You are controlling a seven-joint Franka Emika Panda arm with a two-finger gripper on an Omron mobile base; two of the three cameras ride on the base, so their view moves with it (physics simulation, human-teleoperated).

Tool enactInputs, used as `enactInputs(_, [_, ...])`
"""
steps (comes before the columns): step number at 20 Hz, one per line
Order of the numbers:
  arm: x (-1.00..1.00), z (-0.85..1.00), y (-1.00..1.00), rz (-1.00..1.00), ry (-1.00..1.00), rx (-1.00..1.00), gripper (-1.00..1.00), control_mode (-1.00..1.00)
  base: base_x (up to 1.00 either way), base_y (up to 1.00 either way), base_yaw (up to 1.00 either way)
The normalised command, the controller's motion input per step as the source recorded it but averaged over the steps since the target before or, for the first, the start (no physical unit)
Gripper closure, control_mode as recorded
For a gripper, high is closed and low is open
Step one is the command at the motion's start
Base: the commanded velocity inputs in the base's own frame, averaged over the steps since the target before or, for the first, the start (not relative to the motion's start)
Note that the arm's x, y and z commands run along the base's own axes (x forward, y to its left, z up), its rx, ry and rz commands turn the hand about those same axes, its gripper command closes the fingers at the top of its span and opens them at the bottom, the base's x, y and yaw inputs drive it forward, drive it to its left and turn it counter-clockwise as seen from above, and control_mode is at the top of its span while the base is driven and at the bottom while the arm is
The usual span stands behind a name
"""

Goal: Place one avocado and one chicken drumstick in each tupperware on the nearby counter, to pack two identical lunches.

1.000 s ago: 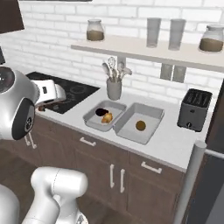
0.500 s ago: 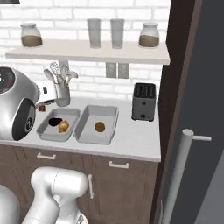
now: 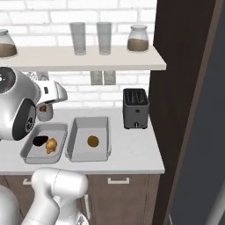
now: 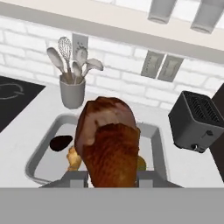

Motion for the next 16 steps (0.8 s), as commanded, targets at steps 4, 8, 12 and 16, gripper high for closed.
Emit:
enactInputs(4, [0.15, -0.2, -0.04, -0.01, 0.07, 0.0, 1.0, -1.0, 0.39, -0.09, -0.02])
enactInputs(8, [0.73, -1.0, -0.08, -0.03, 0.42, 0.0, 1.0, -1.0, 0.0, 0.0, 0.0])
enactInputs(12, [0.56, -1.0, -0.13, -0.03, 0.51, 0.0, 1.0, -1.0, 0.0, 0.0, 0.0])
enactInputs(16, [0.09, -0.79, -0.18, -0.05, 0.29, 0.0, 1.0, -1.0, 0.0, 0.0, 0.0])
